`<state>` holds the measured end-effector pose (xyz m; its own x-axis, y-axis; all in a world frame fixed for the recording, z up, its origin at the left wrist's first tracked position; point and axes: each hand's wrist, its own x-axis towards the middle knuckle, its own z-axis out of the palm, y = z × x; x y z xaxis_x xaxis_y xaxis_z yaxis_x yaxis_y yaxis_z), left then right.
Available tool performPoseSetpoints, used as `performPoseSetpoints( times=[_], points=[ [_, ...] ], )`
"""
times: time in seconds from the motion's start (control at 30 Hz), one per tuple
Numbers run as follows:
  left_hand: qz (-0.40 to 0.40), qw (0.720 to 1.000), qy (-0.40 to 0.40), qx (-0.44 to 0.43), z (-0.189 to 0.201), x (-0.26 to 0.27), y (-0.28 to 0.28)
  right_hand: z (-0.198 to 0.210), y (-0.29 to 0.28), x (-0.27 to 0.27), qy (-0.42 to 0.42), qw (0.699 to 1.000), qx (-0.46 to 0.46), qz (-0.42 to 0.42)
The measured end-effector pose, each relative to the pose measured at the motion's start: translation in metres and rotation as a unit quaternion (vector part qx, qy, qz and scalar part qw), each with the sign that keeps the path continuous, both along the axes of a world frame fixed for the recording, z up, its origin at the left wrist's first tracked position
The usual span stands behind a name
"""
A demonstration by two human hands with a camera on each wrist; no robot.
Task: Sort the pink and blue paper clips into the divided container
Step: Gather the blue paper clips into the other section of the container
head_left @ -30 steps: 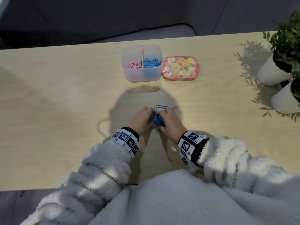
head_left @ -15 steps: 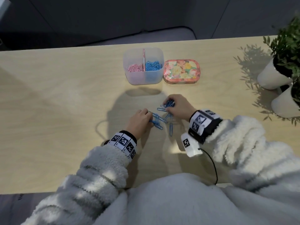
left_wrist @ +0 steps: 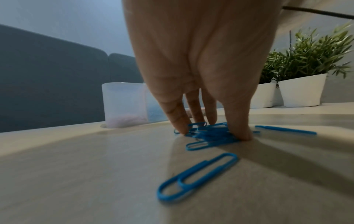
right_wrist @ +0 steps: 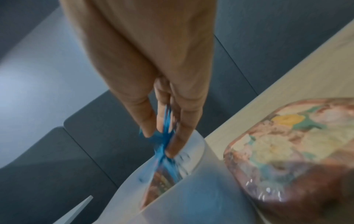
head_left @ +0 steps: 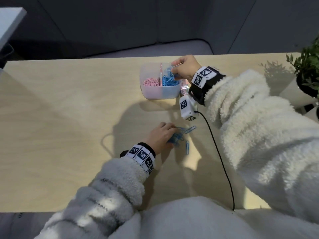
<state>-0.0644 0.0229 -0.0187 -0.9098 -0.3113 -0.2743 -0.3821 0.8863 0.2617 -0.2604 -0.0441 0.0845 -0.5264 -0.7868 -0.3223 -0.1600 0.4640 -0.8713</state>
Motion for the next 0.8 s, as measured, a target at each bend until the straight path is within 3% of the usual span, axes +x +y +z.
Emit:
performPoseSetpoints(
  times=[0.1, 0.23, 0.33, 0.43, 0.57, 0.7, 0.8],
  points=[
    [0.005, 1.0, 0.015, -0.011, 0.003, -0.001, 0.001, 0.002, 0.004, -0.004, 0.043, 0.998, 0.032, 0.034],
    [0.016, 1.0, 0.014, -0.02, 0.001, -0.002, 0.003, 0.005, 0.047, -0.002, 0.078, 0.996, -0.037, -0.009],
    [-0.022, 0.999, 0.024, -0.036, 0.003, -0.002, 0.003, -0.025, 0.094, 0.008, 0.156, 0.978, 0.033, 0.137],
    [-0.003, 0.999, 0.038, -0.029, -0.004, -0.002, 0.001, -0.063, 0.128, 0.022, 0.222, 0.923, 0.133, 0.286],
    [0.047, 0.999, 0.023, -0.013, 0.002, -0.005, -0.007, -0.084, 0.153, 0.049, 0.279, 0.893, 0.132, 0.328],
    [0.117, 0.986, 0.114, 0.047, 0.029, -0.013, -0.018, -0.093, 0.174, 0.064, 0.299, 0.878, 0.119, 0.355],
    [0.153, 0.97, 0.182, 0.06, 0.059, -0.029, -0.036, -0.1, 0.184, 0.072, 0.269, 0.896, 0.099, 0.339]
  ],
)
